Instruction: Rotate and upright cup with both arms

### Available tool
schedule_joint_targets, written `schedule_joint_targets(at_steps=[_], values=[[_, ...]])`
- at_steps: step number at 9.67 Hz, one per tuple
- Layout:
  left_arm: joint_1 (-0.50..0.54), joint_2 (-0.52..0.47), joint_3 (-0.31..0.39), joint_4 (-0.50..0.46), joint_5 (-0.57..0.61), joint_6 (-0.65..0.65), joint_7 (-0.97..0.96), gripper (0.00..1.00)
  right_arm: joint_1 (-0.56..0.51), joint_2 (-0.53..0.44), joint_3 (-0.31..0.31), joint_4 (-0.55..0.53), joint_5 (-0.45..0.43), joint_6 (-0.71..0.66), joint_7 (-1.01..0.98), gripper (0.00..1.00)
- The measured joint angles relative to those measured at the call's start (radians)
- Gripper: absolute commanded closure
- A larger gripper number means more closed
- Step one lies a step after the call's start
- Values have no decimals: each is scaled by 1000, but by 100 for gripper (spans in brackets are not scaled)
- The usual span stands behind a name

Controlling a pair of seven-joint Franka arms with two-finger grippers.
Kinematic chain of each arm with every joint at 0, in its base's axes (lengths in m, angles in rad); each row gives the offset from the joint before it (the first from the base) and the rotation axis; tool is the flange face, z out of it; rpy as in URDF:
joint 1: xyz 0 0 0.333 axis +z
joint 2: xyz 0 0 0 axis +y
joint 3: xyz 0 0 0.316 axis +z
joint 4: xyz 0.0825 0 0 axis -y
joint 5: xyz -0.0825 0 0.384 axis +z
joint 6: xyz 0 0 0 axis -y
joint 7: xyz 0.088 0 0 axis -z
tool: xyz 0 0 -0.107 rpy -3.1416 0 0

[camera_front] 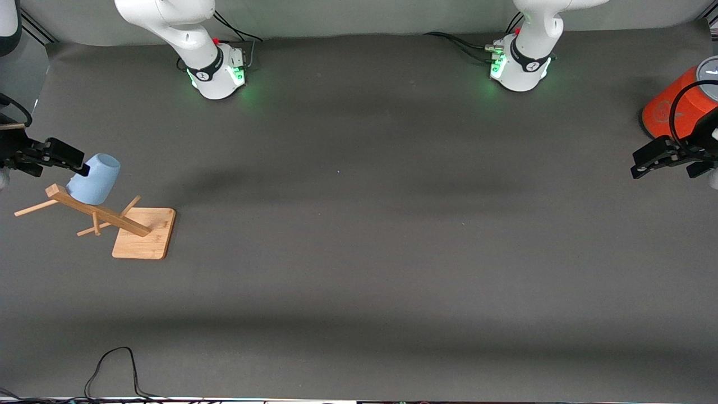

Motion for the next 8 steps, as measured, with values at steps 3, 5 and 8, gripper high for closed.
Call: schedule_joint_targets(at_steps=[3, 5, 8], values=[[0, 0, 0, 0, 0, 0, 0, 0, -1, -72, -30, -77, -1, 1, 0, 0], [0, 0, 0, -1, 0, 0, 0, 0, -4, -126, -91, -141, -1, 21, 0, 0], [0, 0, 0, -1, 0, 0, 0, 0, -5, -154, -142, -181, -1, 44, 0, 0]])
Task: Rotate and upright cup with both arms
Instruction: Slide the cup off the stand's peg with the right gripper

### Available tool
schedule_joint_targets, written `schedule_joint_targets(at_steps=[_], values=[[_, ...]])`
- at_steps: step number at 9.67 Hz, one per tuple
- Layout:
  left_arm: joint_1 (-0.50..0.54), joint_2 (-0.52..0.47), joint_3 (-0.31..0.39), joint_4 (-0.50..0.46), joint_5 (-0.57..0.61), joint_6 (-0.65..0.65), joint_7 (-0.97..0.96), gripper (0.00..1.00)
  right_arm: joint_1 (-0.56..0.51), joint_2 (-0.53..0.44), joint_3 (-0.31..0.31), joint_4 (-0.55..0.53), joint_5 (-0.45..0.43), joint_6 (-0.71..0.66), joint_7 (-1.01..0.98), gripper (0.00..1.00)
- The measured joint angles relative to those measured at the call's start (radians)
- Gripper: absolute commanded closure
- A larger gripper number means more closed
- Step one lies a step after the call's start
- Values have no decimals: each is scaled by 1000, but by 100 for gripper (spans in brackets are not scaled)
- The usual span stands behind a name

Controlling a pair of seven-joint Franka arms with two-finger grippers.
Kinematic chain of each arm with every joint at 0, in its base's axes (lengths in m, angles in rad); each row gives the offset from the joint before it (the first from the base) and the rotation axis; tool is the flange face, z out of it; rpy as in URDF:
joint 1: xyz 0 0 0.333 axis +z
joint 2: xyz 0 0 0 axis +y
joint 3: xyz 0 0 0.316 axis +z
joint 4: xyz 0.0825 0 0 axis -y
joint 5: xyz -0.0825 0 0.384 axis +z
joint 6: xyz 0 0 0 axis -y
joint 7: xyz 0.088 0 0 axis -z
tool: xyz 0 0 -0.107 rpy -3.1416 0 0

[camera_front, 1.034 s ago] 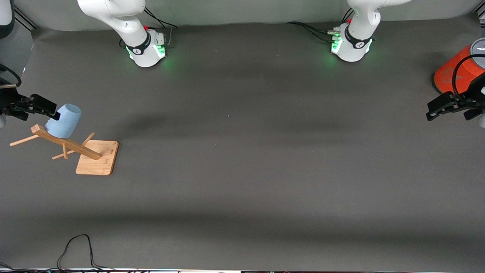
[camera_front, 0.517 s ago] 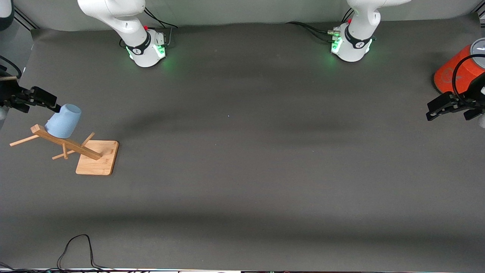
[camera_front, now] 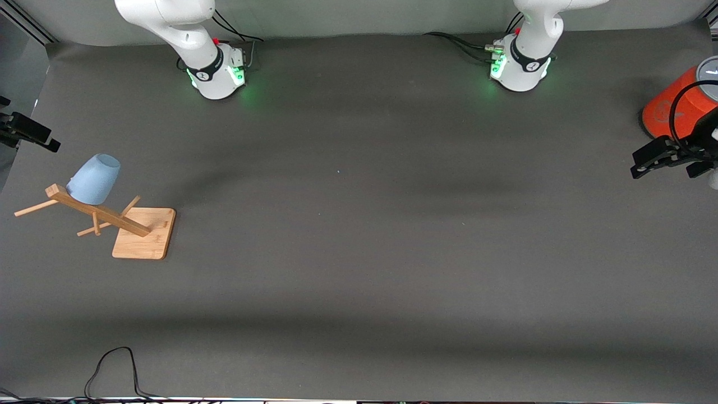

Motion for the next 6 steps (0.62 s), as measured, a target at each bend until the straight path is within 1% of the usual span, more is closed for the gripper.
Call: schedule_joint_targets(at_steps=[1, 2, 6], values=[[0, 0, 0, 0, 0, 0, 0, 0, 1, 1, 2, -5, 0, 16, 23, 0], [0, 0, 0, 0, 0, 0, 0, 0, 1, 4, 3, -12, 0, 25, 98, 0], [0, 0, 0, 0, 0, 0, 0, 0, 2, 16, 6, -23, 4, 29, 472, 0]])
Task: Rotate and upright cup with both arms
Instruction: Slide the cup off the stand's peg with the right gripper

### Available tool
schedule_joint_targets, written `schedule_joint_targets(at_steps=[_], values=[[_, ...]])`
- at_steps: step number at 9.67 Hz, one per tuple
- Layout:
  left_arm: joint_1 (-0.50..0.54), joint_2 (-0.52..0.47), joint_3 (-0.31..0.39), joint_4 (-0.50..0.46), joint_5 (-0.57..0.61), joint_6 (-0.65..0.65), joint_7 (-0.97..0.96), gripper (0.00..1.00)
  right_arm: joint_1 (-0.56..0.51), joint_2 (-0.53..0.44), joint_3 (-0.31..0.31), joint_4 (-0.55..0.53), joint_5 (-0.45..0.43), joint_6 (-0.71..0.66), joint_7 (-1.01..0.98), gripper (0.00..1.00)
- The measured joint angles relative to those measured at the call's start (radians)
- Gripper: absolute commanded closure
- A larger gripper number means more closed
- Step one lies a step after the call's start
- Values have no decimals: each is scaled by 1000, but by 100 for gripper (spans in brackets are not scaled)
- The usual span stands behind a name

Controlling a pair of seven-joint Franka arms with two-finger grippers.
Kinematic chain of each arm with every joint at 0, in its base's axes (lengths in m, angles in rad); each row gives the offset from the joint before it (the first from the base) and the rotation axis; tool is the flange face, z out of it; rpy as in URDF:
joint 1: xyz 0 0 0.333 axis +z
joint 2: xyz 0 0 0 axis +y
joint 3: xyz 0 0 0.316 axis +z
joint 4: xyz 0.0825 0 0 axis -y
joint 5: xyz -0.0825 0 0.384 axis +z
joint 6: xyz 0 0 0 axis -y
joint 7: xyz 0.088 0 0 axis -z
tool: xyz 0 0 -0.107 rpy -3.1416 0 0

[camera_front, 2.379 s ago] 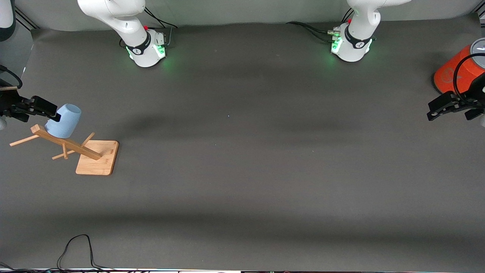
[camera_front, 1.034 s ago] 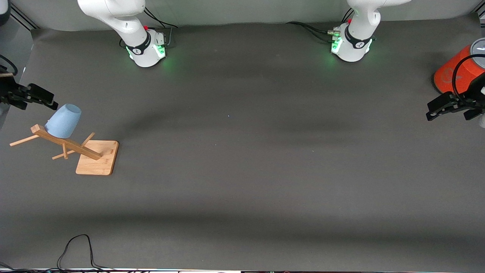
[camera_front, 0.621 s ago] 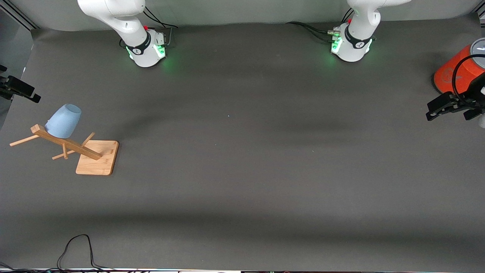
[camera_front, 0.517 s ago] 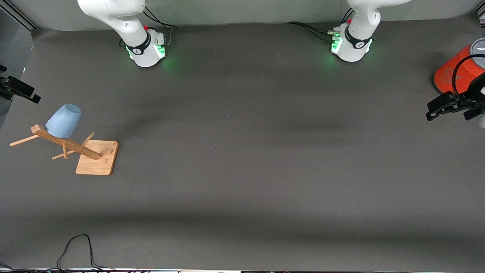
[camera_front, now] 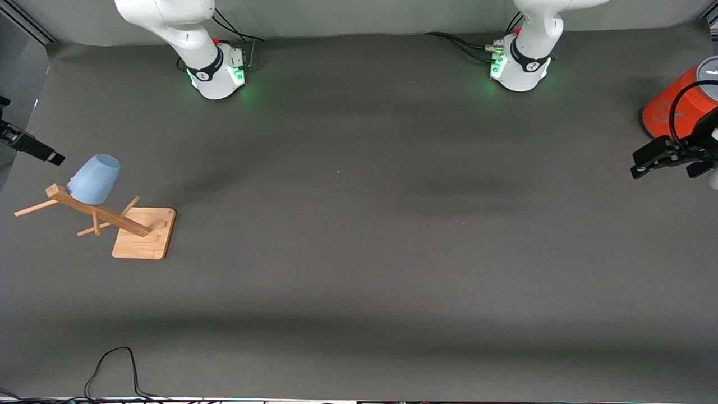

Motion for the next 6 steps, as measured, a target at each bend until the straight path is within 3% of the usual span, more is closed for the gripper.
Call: schedule_joint_targets(at_steps=[2, 6], values=[[0, 0, 0, 0, 0, 0, 0, 0, -2, 2, -12, -1, 20, 0, 99, 0], [0, 0, 0, 0, 0, 0, 0, 0, -2, 64, -27, -46, 35, 40, 116, 0]])
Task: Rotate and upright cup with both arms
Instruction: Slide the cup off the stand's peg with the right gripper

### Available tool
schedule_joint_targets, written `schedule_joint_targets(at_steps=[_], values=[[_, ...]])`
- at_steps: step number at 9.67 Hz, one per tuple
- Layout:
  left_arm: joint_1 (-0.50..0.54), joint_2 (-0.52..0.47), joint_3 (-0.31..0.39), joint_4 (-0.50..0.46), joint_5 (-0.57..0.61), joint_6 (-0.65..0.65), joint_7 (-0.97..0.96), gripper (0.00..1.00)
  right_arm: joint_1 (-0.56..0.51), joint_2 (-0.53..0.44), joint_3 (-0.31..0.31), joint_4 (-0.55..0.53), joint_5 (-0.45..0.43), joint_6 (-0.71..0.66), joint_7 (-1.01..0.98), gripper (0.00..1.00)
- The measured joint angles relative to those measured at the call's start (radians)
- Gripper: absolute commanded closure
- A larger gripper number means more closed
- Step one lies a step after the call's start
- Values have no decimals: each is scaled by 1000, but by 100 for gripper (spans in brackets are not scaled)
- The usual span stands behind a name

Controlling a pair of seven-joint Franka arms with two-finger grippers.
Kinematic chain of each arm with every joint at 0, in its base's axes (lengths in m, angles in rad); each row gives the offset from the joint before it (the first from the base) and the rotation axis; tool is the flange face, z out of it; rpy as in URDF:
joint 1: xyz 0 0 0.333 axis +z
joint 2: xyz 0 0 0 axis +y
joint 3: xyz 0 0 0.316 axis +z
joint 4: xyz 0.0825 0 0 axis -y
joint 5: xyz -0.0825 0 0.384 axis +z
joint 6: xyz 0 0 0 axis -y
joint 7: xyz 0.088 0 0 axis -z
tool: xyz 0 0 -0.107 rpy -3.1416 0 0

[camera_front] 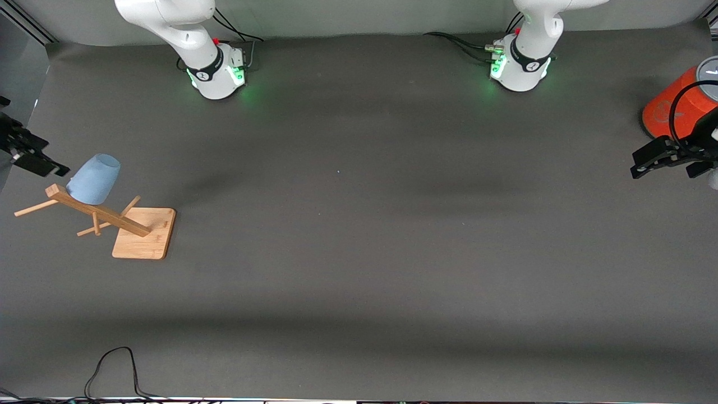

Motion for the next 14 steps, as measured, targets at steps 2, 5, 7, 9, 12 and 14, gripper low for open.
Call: schedule_joint_targets(at_steps=[2, 5, 7, 9, 12, 14], values=[[0, -1, 0, 0, 0, 0, 0, 0, 0, 10, -4, -72, 1, 64, 0, 0], [0, -1, -5, 0, 0, 0, 0, 0, -1, 10, -28, -138, 2, 123, 0, 0], [0, -1, -6, 0, 0, 0, 0, 0, 0, 11, -33, -172, 3, 152, 0, 0], [0, -1, -6, 0, 0, 0, 0, 0, 0, 12, -33, -179, 22, 174, 0, 0], [0, -1, -6, 0, 0, 0, 0, 0, 1, 18, -33, -182, 33, 183, 0, 3], [0, -1, -6, 0, 0, 0, 0, 0, 2, 24, -32, -182, 33, 189, 0, 34]])
